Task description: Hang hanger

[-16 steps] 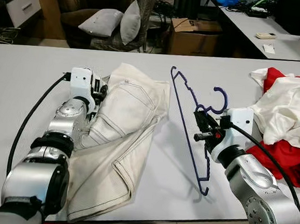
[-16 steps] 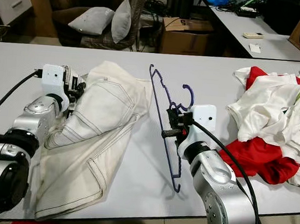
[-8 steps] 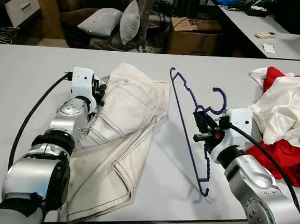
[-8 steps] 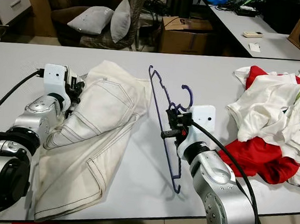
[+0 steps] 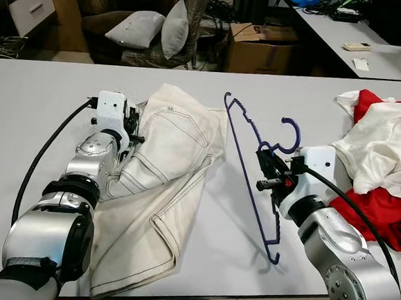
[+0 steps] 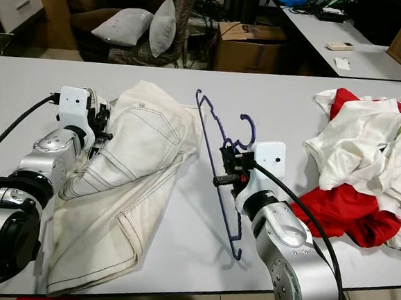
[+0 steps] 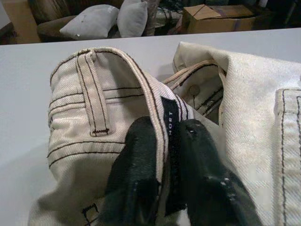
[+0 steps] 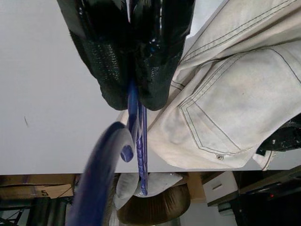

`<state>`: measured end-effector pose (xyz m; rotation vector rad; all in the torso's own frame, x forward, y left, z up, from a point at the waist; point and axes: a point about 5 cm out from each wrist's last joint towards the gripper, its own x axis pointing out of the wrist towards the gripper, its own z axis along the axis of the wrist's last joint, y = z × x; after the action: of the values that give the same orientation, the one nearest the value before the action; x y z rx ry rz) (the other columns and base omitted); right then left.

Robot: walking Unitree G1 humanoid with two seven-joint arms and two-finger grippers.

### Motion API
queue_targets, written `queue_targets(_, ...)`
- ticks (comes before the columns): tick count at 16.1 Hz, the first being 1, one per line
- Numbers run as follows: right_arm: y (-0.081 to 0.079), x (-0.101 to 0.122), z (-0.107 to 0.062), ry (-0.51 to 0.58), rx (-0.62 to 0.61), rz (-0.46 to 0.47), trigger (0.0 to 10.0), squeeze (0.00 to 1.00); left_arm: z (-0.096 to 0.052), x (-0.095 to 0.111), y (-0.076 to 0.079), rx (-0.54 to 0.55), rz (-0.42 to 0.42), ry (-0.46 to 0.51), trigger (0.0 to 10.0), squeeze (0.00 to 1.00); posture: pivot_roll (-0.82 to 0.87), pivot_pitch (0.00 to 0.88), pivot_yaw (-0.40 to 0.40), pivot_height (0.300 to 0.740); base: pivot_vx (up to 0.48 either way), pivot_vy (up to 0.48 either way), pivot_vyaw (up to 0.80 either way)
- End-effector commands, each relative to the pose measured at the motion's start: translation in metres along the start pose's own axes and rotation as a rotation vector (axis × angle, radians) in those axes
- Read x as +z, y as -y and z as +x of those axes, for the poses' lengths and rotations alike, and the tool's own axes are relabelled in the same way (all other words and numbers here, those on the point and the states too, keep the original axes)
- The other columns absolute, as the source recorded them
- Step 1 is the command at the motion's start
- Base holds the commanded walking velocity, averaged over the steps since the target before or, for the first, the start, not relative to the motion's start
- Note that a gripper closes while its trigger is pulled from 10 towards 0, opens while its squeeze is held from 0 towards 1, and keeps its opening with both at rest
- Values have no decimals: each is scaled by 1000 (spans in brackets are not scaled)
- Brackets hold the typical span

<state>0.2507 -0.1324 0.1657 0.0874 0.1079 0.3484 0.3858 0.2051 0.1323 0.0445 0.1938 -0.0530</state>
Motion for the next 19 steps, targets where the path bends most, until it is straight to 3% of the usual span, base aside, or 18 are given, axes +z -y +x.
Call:
queue_targets(1, 0, 0, -2, 5, -5, -1, 10000, 0, 0, 0, -1, -6, -5, -6, 0, 0, 8, 0, 48, 740, 0, 0, 0)
queue_targets(5, 0, 2, -1, 16, -8, -4, 10000, 0, 1, 7, -3, -13, -8, 11, 0, 0, 14, 0, 51, 740, 0, 0, 0)
queue_targets(7, 1, 4, 1, 40, -24, -2, 10000, 0, 6, 48, -9, -12, -72, 131, 0, 0, 22, 0, 53, 740, 0, 0, 0)
queue_targets(8, 2, 5, 1, 43, -26, 0, 10000, 0, 6, 57, -10, -14, -88, 156, 0, 0, 23, 0, 53, 740, 0, 0, 0)
queue_targets(9, 3, 7, 1, 58, -36, 5, 10000, 0, 8, 92, -7, -73, -123, 260, 0, 0, 25, 0, 55, 740, 0, 0, 0)
queue_targets(11, 4, 9, 1, 77, -47, 9, 10000, 0, 6, 119, 4, -182, -139, 356, 0, 0, 26, 0, 56, 740, 0, 0, 0)
queue_targets(13, 7, 29, -1, 210, -71, 36, 10000, 0, -18, 188, 44, -649, -301, 674, 0, 0, 26, 0, 55, 740, 0, 0, 0)
queue_targets(15, 7, 45, -4, 316, -61, 58, 10000, 0, -59, 227, 55, -986, -436, 867, 0, 0, 25, 0, 55, 740, 0, 0, 0)
queue_targets(16, 7, 52, -6, 372, -61, 66, 10000, 0, -78, 231, 55, -1117, -444, 894, 0, 0, 25, 0, 56, 740, 0, 0, 0)
queue_targets(17, 8, 54, -8, 396, -73, 73, 10000, 0, -72, 212, 49, -1057, -366, 817, 0, 0, 28, 0, 56, 740, 0, 0, 0)
queue_targets(18, 11, 55, -10, 412, -92, 81, 10000, 0, -52, 172, 39, -864, -214, 640, 0, 0, 29, 0, 54, 740, 0, 0, 0)
queue_targets(19, 13, 54, -11, 412, -103, 85, 10000, 0, -45, 151, 34, -779, -129, 545, 0, 0, 30, 0, 53, 740, 0, 0, 0)
